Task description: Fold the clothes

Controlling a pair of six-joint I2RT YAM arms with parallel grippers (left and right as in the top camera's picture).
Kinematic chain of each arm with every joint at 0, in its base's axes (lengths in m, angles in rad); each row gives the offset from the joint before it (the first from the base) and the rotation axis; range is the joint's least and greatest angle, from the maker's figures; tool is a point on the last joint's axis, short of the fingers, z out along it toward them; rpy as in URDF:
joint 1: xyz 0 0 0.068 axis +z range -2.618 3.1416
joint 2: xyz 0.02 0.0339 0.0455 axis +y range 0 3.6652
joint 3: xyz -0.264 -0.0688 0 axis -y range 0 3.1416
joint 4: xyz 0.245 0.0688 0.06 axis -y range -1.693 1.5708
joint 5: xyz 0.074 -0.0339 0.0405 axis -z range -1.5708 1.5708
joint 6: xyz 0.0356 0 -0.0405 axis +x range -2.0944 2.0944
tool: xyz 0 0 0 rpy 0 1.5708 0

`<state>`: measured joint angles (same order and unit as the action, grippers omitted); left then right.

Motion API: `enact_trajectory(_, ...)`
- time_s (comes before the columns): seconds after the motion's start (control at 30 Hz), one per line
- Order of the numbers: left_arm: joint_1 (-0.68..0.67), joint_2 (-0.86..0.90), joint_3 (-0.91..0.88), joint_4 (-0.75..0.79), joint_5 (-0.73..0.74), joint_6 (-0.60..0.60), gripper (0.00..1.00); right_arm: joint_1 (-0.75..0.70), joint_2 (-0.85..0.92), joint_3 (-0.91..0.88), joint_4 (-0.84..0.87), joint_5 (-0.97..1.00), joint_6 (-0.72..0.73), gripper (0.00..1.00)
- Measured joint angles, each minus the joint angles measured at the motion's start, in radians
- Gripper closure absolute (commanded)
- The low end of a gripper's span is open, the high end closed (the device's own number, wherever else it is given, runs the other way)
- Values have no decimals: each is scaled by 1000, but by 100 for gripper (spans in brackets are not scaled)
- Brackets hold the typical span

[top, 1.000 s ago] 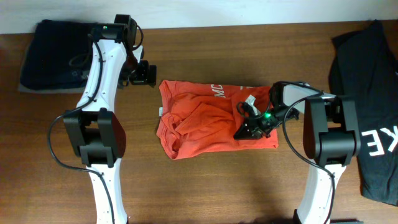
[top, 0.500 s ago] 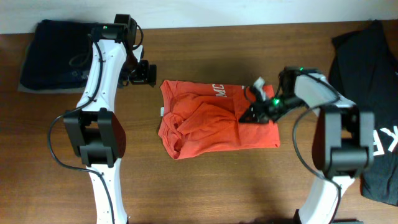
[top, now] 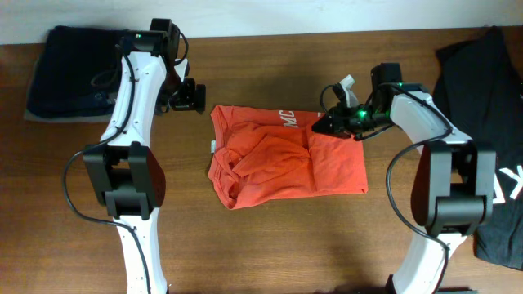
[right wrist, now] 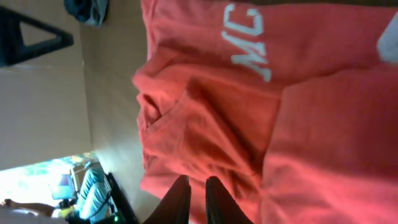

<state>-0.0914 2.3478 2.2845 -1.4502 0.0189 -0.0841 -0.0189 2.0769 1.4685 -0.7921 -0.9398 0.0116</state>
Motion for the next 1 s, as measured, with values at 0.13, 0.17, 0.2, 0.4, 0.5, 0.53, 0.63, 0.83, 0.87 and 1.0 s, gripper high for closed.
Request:
enact_trajectory(0.13, 0, 0, 0, 0, 0, 0, 1, 4, 40, 0, 70, 4, 41, 85)
enact_trajectory(0.17, 0, 0, 0, 0, 0, 0, 1, 8, 56, 0, 89, 5, 54, 85)
enact_trajectory(0.2, 0, 0, 0, 0, 0, 0, 1, 9, 61, 0, 92, 7, 56, 85)
enact_trajectory(0.4, 0, 0, 0, 0, 0, 0, 1, 26, 139, 0, 194, 42, 113, 86)
enact_trajectory(0.5, 0, 0, 0, 0, 0, 0, 1, 26, 169, 0, 261, 63, 139, 86)
enact_trajectory(0.53, 0, 0, 0, 0, 0, 0, 1, 26, 172, -1, 286, 66, 146, 86)
enact_trajectory(0.63, 0, 0, 0, 0, 0, 0, 1, 26, 172, 0, 357, 75, 183, 86)
enact_trajectory(0.83, 0, 0, 0, 0, 0, 0, 1, 5, 172, 74, 312, 89, 226, 89)
enact_trajectory(0.87, 0, 0, 0, -1, 0, 0, 1, -3, 172, 103, 281, 89, 227, 89)
enact_trajectory(1.0, 0, 0, 0, -1, 0, 0, 1, -49, 170, 264, 50, 74, 200, 89)
